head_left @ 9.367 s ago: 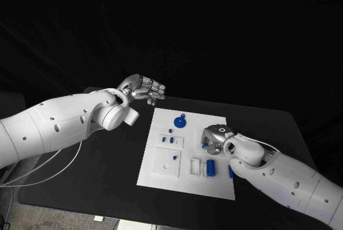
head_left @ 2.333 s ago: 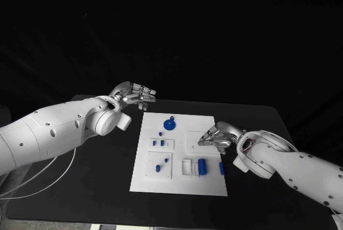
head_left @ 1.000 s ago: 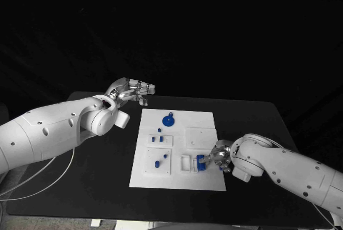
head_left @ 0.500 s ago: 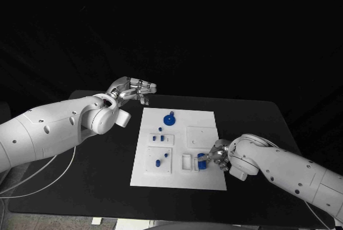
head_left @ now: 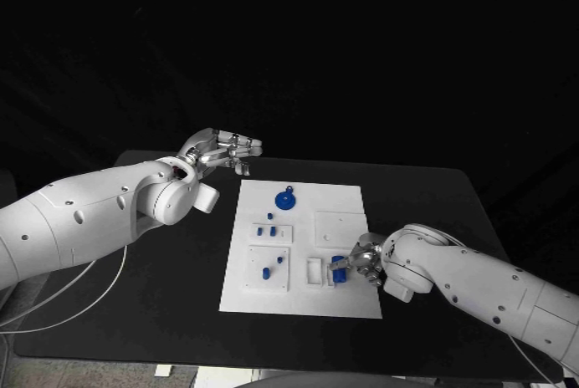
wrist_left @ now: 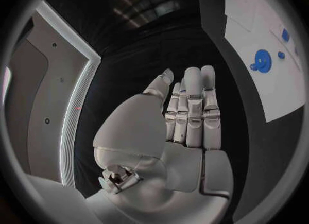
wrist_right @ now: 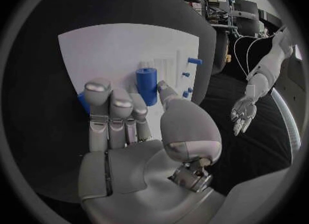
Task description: Assemble the parts on the task board
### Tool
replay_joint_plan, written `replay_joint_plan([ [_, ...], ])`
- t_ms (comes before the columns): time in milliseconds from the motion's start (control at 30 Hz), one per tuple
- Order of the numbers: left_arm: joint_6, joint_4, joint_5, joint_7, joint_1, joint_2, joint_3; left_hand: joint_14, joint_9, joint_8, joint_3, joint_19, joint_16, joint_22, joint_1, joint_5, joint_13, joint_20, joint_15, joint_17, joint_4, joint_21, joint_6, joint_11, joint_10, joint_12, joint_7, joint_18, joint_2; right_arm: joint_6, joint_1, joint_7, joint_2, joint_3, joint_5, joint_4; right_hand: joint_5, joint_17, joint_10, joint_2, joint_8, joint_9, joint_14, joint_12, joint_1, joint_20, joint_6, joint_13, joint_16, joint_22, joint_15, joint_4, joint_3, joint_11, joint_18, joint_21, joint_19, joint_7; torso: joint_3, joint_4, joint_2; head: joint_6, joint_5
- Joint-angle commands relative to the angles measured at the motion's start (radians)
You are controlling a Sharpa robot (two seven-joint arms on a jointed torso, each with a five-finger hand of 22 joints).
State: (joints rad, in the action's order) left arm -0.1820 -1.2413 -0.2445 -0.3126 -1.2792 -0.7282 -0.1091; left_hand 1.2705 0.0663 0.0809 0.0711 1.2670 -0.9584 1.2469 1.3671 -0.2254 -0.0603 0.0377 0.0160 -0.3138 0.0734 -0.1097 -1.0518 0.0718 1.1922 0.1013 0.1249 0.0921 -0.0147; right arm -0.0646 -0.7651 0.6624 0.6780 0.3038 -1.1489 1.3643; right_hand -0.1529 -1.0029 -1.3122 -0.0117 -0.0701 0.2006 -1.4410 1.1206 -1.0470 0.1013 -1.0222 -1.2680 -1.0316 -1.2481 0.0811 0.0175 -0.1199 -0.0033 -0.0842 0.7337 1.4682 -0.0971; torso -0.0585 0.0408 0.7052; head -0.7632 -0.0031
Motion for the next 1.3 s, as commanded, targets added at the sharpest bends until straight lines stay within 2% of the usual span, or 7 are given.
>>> replay_joint_plan([
  [33, 0.015, 0.0, 0.008, -0.009, 0.0, 0.003, 0.001, 0.008, 0.001, -0.002, -0.007, 0.008, 0.006, 0.001, 0.005, -0.001, 0.0, 0.001, 0.0, -0.002, 0.0, 0.004, 0.008, 0.002, -0.007, -0.003, 0.0, -0.014, -0.004, -0.04, 0.015, 0.01, -0.006, -0.013, -0.004, -0.012, -0.008, -0.002, 0.002, 0.004, 0.007, -0.008, -0.002, -0.005, -0.006, -0.005, 0.0, 0.003, 0.006, -0.005, -0.007, 0.015, 0.004, 0.0, -0.016, -0.004, 0.047, 0.001, -0.0007, 0.0009, 0.0, -0.002, 0.0],
  [200, 0.017, 0.0, 0.008, -0.008, 0.0, 0.003, 0.001, 0.007, 0.001, -0.002, -0.008, 0.009, 0.006, 0.002, 0.005, -0.001, 0.0, 0.0, 0.0, -0.002, -0.001, 0.006, 0.009, 0.003, -0.008, -0.003, 0.0, -0.014, -0.004, -0.032, 0.015, 0.011, -0.008, -0.014, -0.008, -0.016, -0.012, -0.002, 0.002, 0.01, 0.006, -0.008, -0.002, -0.005, -0.01, -0.005, -0.007, 0.003, 0.007, -0.006, -0.007, 0.02, 0.001, -0.001, -0.016, -0.007, 0.047, 0.002, -0.0012, 0.0012, 0.0, -0.003, 0.001],
  [500, 0.019, 0.0, 0.008, -0.005, 0.0, 0.003, 0.001, 0.007, 0.001, -0.002, -0.009, 0.009, 0.006, 0.003, 0.005, -0.001, 0.0, 0.0, 0.0, -0.002, -0.002, 0.007, 0.009, 0.003, -0.008, -0.003, 0.001, -0.014, -0.005, 0.013, 0.015, 0.014, 0.0, -0.014, 0.001, -0.01, -0.027, -0.001, 0.002, 0.025, 0.007, -0.015, -0.002, -0.014, -0.007, -0.003, -0.024, 0.014, 0.012, -0.012, -0.005, 0.038, -0.004, -0.005, -0.014, -0.008, 0.049, 0.006, -0.0006, 0.0006, 0.0, -0.002, 0.003],
  [667, 0.02, 0.001, 0.008, -0.004, 0.0, 0.002, 0.001, 0.007, 0.001, -0.002, -0.01, 0.01, 0.007, 0.005, 0.006, -0.002, 0.0, 0.0, 0.0, -0.002, -0.003, 0.01, 0.01, 0.003, -0.009, -0.003, 0.001, -0.014, -0.005, 0.046, 0.015, 0.016, 0.014, -0.013, 0.026, 0.018, -0.03, -0.001, 0.002, 0.027, 0.007, -0.019, -0.002, -0.017, 0.0, 0.0, -0.051, 0.018, 0.015, -0.013, 0.0, 0.043, -0.005, -0.01, -0.012, -0.011, 0.049, 0.015, -0.0006, 0.0001, 0.0, 0.0, 0.005],
  [833, 0.022, 0.001, 0.008, 0.0, 0.0, 0.002, 0.001, 0.007, 0.001, -0.002, -0.01, 0.011, 0.007, 0.005, 0.006, -0.003, 0.0, 0.0, 0.0, -0.003, -0.003, 0.011, 0.011, 0.003, -0.009, -0.003, 0.001, -0.014, -0.005, 0.079, 0.015, 0.02, 0.031, -0.008, 0.053, 0.069, -0.025, 0.004, 0.003, 0.026, 0.007, -0.023, -0.002, -0.029, 0.005, 0.004, -0.082, 0.026, 0.024, -0.015, 0.004, 0.038, -0.005, -0.017, -0.009, -0.007, 0.05, 0.024, -0.001, -0.0009, 0.001, -0.001, 0.004],
  [1133, 0.025, 0.0, 0.008, 0.003, 0.0, 0.002, 0.001, 0.007, 0.0, -0.004, -0.01, 0.012, 0.007, 0.006, 0.007, -0.005, 0.0, 0.0, -0.001, -0.003, -0.003, 0.013, 0.014, 0.004, -0.012, -0.004, 0.002, -0.014, -0.005, 0.088, 0.013, 0.03, 0.046, -0.001, 0.072, 0.132, -0.024, 0.005, -0.001, 0.025, 0.007, -0.027, -0.003, -0.031, 0.008, 0.007, -0.1, 0.027, 0.027, -0.017, 0.007, 0.033, -0.004, -0.02, -0.006, -0.005, 0.05, 0.029, -0.001, 0.0007, 0.001, -0.002, 0.005],
  [1300, 0.026, 0.001, 0.008, 0.004, 0.0, 0.001, 0.001, 0.007, 0.0, -0.004, -0.01, 0.012, 0.007, 0.006, 0.007, -0.005, 0.0, 0.0, -0.001, -0.003, -0.003, 0.013, 0.014, 0.004, -0.012, -0.004, 0.002, -0.014, -0.005, 0.085, 0.013, 0.034, 0.045, 0.001, 0.074, 0.148, -0.025, 0.006, 0.001, 0.027, 0.007, -0.029, -0.003, -0.036, 0.011, 0.008, -0.101, 0.029, 0.029, -0.016, 0.007, 0.03, -0.003, -0.02, -0.005, -0.007, 0.05, 0.03, -0.0015, 0.0004, 0.001, -0.003, 0.006],
])
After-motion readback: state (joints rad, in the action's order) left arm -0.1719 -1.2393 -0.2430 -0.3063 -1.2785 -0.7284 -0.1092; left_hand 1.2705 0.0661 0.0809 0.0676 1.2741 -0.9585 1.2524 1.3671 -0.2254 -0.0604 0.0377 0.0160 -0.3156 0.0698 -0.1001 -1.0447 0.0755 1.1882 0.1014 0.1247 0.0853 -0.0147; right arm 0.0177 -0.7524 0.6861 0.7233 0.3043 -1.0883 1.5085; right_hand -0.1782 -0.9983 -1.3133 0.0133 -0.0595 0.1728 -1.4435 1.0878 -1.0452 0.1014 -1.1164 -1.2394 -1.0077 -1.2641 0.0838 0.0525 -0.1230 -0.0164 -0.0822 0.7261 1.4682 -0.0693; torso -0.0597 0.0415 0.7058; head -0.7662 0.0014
